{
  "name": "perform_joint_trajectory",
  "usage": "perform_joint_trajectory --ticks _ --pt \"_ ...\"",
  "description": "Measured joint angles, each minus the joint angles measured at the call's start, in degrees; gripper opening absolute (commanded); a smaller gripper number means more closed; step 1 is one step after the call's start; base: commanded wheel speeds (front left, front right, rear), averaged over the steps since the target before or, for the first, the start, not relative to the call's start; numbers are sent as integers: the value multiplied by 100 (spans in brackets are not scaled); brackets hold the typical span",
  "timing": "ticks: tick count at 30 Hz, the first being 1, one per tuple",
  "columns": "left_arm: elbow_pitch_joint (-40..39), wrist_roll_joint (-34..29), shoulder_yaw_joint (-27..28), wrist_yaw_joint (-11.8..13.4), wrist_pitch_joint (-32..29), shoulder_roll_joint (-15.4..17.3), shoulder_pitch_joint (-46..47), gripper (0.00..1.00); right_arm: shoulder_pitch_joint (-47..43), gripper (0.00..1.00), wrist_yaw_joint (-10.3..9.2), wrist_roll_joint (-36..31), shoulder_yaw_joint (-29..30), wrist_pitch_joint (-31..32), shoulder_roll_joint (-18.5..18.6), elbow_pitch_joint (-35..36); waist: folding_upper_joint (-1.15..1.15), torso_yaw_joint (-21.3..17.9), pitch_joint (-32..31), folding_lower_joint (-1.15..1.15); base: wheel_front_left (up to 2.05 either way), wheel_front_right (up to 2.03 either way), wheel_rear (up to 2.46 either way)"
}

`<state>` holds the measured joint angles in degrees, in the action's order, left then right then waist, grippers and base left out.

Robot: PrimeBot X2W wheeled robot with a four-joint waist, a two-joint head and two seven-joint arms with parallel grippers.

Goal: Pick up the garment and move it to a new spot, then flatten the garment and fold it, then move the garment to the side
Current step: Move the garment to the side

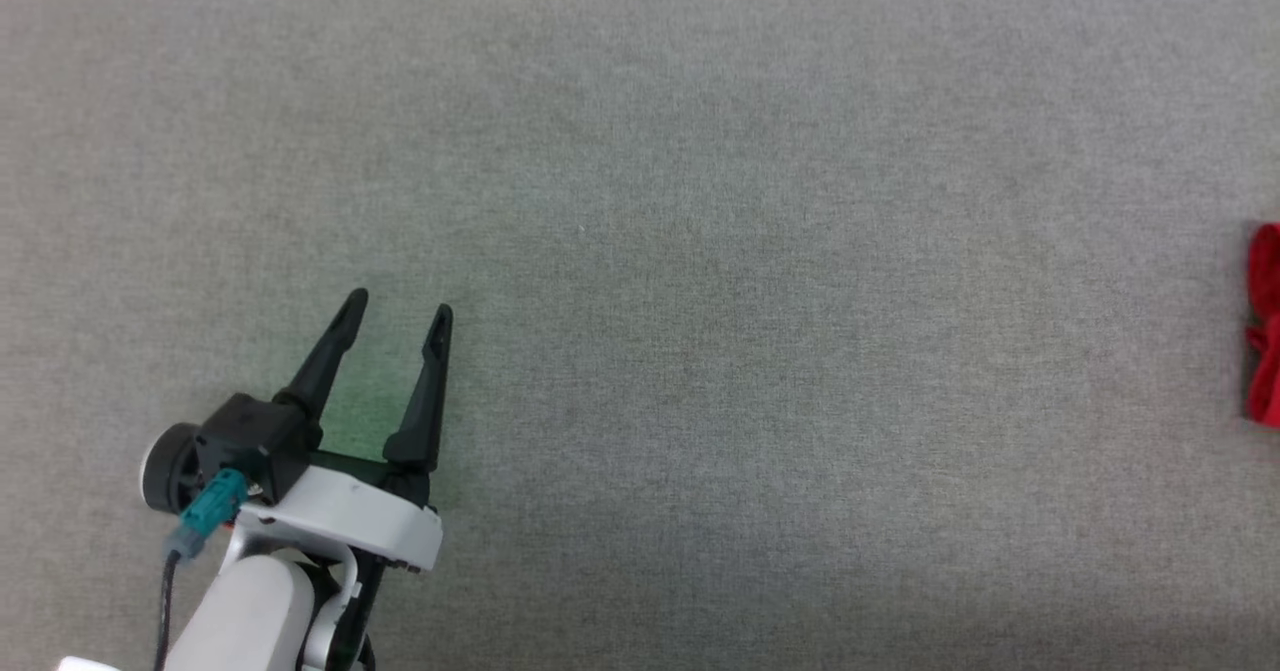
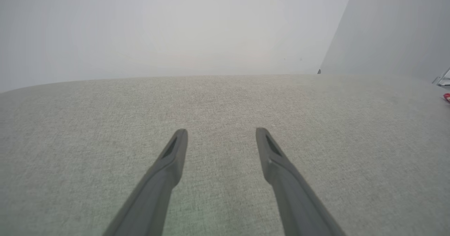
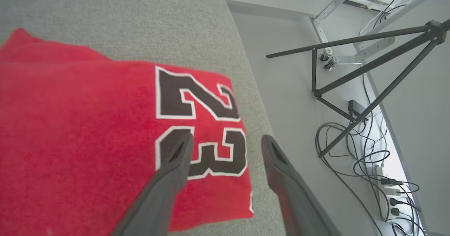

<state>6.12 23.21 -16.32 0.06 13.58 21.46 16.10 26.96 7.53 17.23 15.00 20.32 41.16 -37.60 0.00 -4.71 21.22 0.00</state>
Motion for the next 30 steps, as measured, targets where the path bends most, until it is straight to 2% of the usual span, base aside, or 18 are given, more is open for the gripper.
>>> perform_joint_trajectory --ticks 6,11,18,24,30 --pt "191 57 14 12 63 -127 -1 100 -31 100 0 2 -201 -148 20 85 0 45 -269 0 0 0 0" --pt "331 92 136 26 109 -210 -63 100 -125 100 0 32 -761 -261 -253 350 0 111 -577 0 0 0 0" --pt "530 37 310 26 134 -222 -179 100 -257 100 0 266 -1591 -628 -945 646 0 238 -1062 0 0 0 0" --pt "655 1 481 27 141 -201 -344 100 -396 100 0 459 -1814 -1272 -1472 934 0 361 -1447 0 0 0 0" --pt "716 3 643 -11 141 -182 -548 100 -720 100 0 595 -1697 -1896 -1862 1369 0 445 -1722 0 0 0 0"
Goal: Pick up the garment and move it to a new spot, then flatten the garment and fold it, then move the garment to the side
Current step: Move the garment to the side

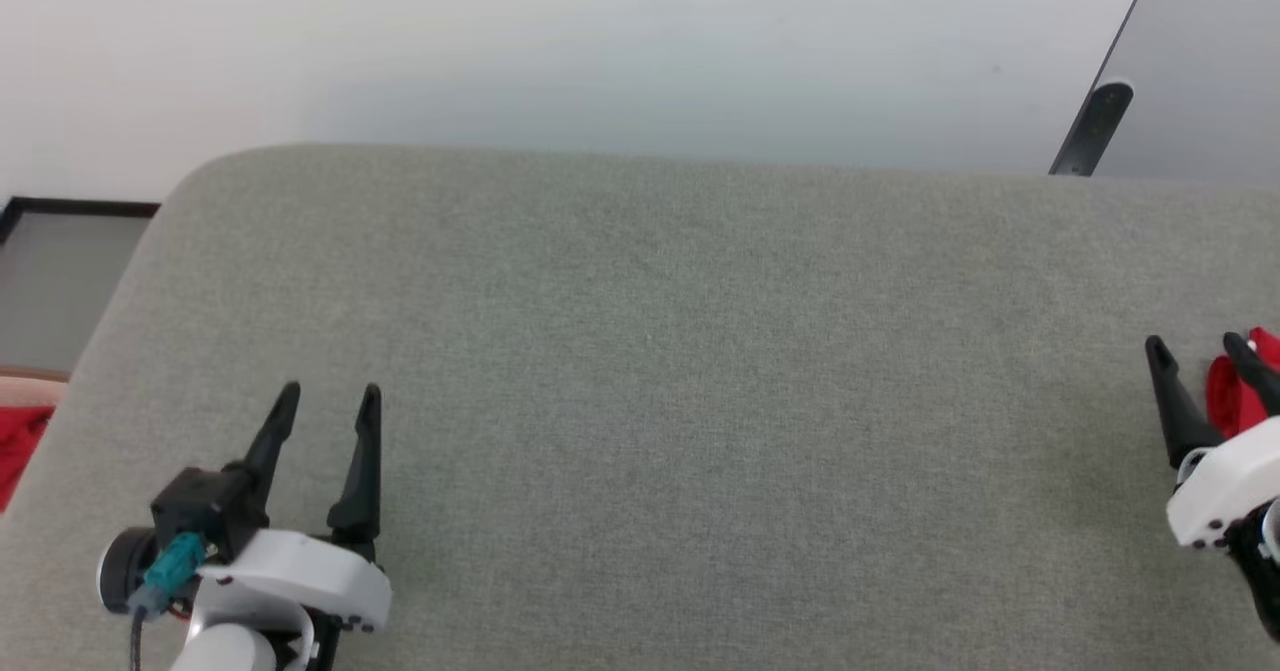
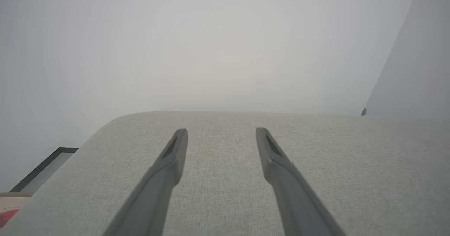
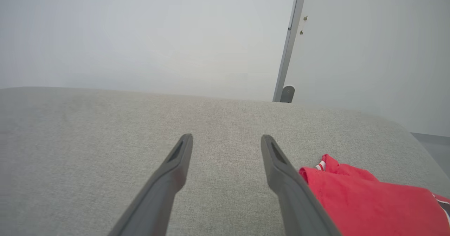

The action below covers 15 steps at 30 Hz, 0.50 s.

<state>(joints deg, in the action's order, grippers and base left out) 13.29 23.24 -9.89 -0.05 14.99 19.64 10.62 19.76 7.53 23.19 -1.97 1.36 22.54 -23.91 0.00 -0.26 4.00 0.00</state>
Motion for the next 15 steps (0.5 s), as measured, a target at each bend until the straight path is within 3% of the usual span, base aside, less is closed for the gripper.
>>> perform_joint_trajectory --ticks 8,15 --pt "-180 -14 146 -143 0 -49 -352 100 -800 100 0 112 167 -421 -85 847 0 24 -230 0 0 0 0" --pt "-485 9 336 -163 10 -192 -934 100 -1684 100 -1 112 650 -342 -136 1583 0 1 -388 0 0 0 0"
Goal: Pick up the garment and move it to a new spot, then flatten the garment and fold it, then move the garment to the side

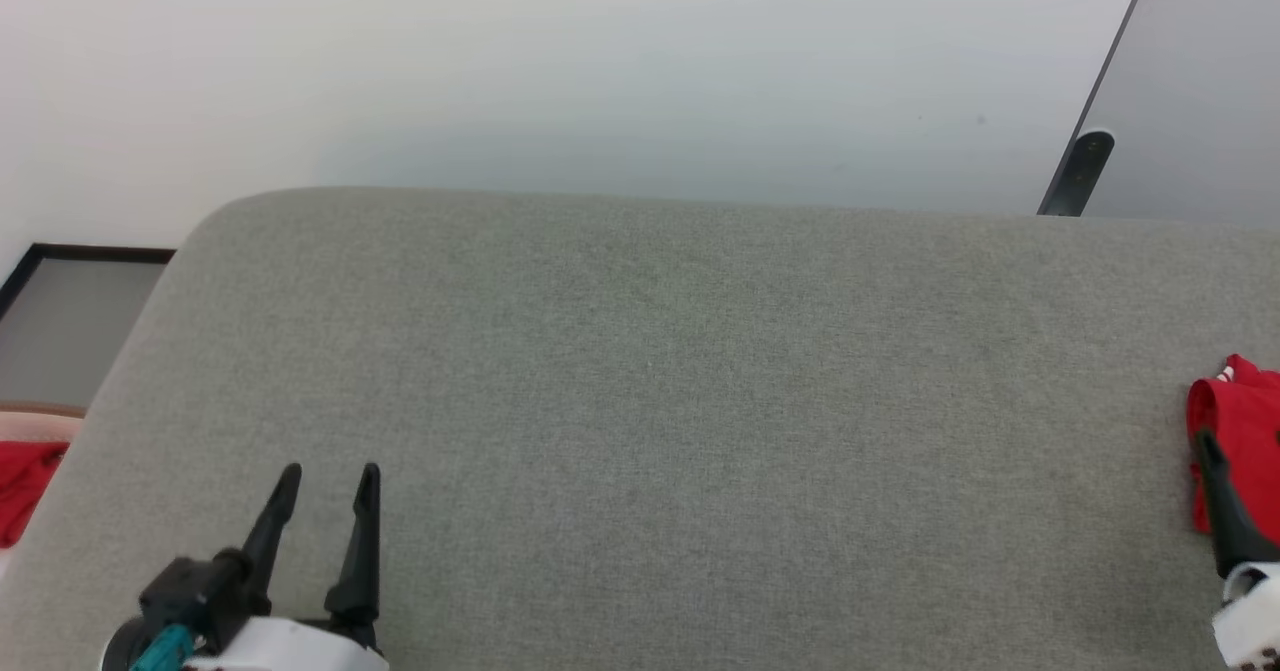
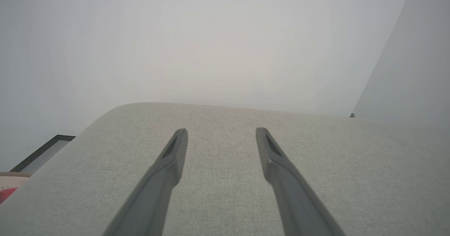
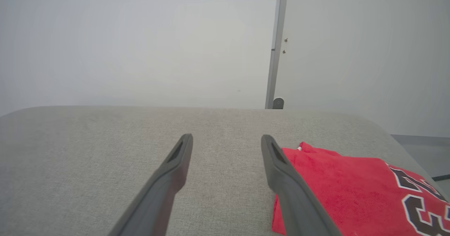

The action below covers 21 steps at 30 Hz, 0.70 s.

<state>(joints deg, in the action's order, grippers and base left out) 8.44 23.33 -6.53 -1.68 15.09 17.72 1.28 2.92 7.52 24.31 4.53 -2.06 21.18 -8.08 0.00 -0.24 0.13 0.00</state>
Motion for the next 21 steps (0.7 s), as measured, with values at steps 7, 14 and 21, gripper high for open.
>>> perform_joint_trajectory --ticks 7,14,21 --pt "-211 79 69 -42 0 -48 -335 100 -522 100 0 -20 339 219 -144 634 0 -60 -47 0 0 0 0" --pt "-409 105 51 -42 -42 -9 -372 100 -664 100 0 -37 458 368 -215 910 0 -90 -42 0 0 0 0" --pt "-485 131 9 -36 -53 -2 -376 100 -706 100 0 -51 531 417 -253 984 0 -96 -53 0 0 0 0"
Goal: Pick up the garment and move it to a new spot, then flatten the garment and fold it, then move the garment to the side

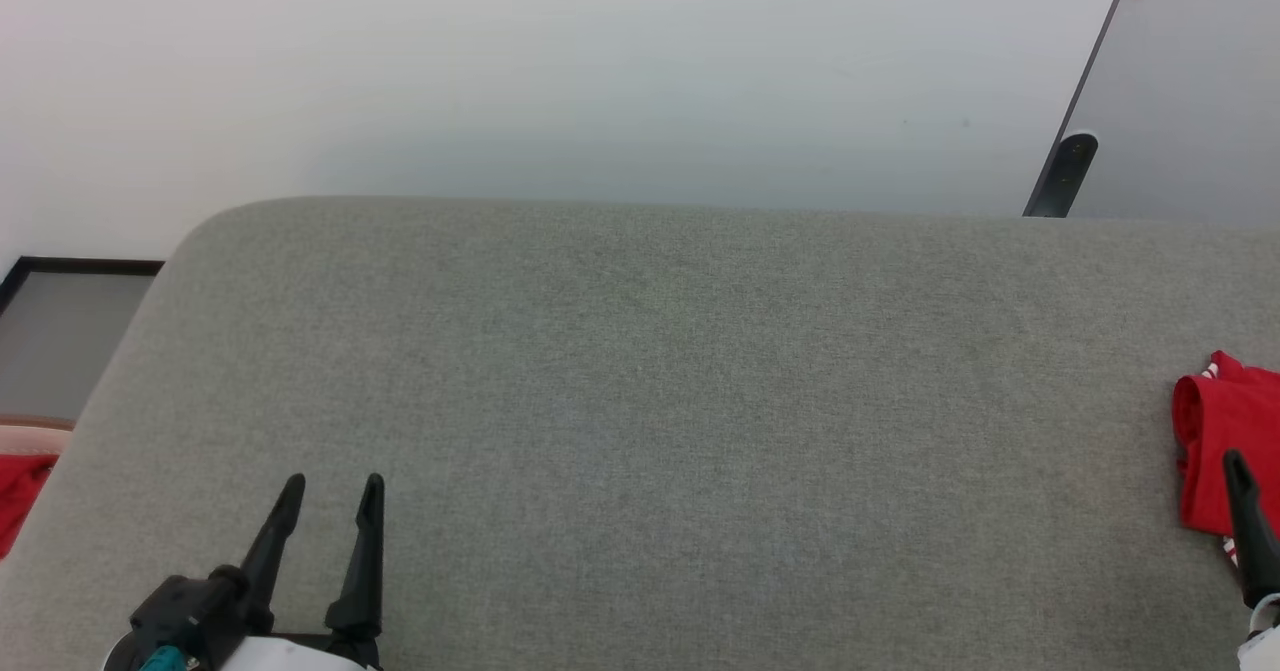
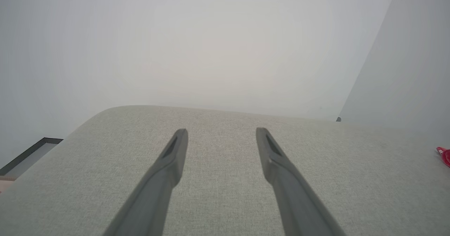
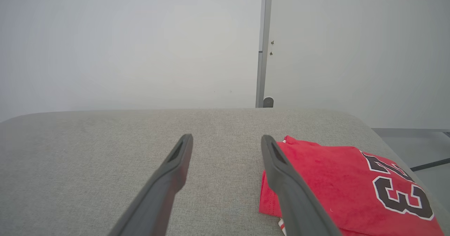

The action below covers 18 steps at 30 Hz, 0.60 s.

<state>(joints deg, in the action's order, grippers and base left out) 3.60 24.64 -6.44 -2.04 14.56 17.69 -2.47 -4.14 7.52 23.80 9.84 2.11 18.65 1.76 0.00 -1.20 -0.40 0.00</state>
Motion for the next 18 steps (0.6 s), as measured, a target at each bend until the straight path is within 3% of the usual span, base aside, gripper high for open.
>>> perform_joint_trajectory --ticks 18 --pt "-70 62 -52 30 -19 49 -7 100 -17 100 0 -18 42 7 -10 88 0 1 63 0 0 0 0"
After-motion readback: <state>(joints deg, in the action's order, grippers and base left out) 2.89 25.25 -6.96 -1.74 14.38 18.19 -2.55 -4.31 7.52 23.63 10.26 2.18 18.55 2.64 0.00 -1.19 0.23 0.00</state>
